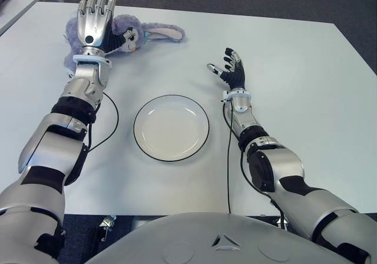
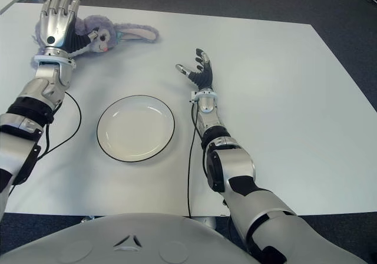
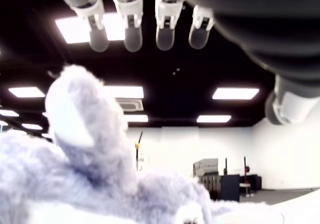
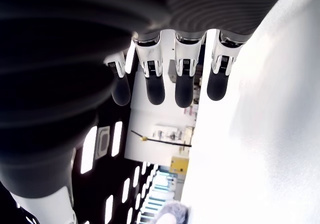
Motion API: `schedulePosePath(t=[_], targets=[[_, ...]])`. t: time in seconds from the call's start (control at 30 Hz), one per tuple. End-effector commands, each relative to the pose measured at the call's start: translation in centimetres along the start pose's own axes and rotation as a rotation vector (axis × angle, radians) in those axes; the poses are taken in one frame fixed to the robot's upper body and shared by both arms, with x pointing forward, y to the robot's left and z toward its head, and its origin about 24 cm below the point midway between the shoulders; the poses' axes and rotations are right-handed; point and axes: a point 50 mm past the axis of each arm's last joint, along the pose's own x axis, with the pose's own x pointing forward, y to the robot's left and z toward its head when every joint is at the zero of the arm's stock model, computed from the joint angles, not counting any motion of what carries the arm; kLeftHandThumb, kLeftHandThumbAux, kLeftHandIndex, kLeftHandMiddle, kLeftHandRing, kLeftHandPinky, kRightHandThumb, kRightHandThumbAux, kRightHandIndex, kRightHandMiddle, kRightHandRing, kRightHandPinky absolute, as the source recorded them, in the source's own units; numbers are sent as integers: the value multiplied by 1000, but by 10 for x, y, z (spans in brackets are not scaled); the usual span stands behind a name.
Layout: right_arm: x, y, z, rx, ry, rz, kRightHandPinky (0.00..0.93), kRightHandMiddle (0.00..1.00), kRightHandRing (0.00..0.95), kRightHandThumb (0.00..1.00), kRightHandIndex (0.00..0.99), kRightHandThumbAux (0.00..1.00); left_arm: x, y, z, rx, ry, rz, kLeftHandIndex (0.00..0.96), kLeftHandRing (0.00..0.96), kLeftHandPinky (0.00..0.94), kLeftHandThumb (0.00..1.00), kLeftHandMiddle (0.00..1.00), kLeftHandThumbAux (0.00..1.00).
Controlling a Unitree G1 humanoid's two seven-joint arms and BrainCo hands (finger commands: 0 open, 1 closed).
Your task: Put the doll into the plate.
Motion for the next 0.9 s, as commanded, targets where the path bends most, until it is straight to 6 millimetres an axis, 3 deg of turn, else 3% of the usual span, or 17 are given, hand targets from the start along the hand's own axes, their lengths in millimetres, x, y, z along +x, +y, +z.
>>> schedulePosePath(t=[0.03,0.9], targets=[[-80,3,-104,-29,481,23,140,137,131,49,138,761,6,0,-3,57,-9,-76,0,20,0,282,41,403],[-80,2,-104,-24,483,25,120,119,109,44,136,771,11,0,-4,103,-17,-153,0,6,0,251,26,372]])
